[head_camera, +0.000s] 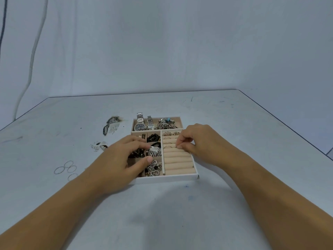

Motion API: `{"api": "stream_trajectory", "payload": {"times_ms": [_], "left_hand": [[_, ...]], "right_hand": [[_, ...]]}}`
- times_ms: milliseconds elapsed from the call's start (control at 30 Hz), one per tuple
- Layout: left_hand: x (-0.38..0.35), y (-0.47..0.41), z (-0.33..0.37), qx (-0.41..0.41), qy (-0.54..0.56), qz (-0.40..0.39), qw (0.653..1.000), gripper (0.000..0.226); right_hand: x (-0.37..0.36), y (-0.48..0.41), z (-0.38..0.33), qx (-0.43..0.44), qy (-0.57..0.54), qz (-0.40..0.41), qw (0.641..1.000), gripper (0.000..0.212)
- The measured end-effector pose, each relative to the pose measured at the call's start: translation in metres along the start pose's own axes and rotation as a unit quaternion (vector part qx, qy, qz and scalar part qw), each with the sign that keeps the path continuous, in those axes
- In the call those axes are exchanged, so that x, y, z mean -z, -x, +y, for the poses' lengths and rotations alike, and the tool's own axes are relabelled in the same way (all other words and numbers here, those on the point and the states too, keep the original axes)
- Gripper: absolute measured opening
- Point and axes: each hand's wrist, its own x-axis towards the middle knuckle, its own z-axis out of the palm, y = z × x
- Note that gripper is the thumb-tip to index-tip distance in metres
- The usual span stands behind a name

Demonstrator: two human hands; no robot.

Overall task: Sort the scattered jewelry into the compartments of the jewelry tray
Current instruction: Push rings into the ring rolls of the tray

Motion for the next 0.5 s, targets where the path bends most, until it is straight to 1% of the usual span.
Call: {"api": "stream_trajectory", "payload": {"times_ms": [100, 200, 500], "left_hand": [[-0.0012, 0.0008, -0.0018, -0.001, 0.009, 0.001, 1.0, 0.05], [-0.0014, 0.0021, -0.0019, -0.003, 0.012, 0.0, 1.0, 0.05], [-0.0012, 0.0045, -0.0005, 0.006, 0.019, -0.005, 1.0, 0.049]], "right_hand": [[0.0005, -0.0035, -0.0027, -0.017, 0.026, -0.023, 0.999, 0.01], [0.0005, -0.0046, -0.0033, -0.034, 0.028, -0.03, 0.999, 0.011], [-0.0062, 0.0047, 0.0032, -0.036, -0.024, 0.009, 0.999, 0.01]]}}
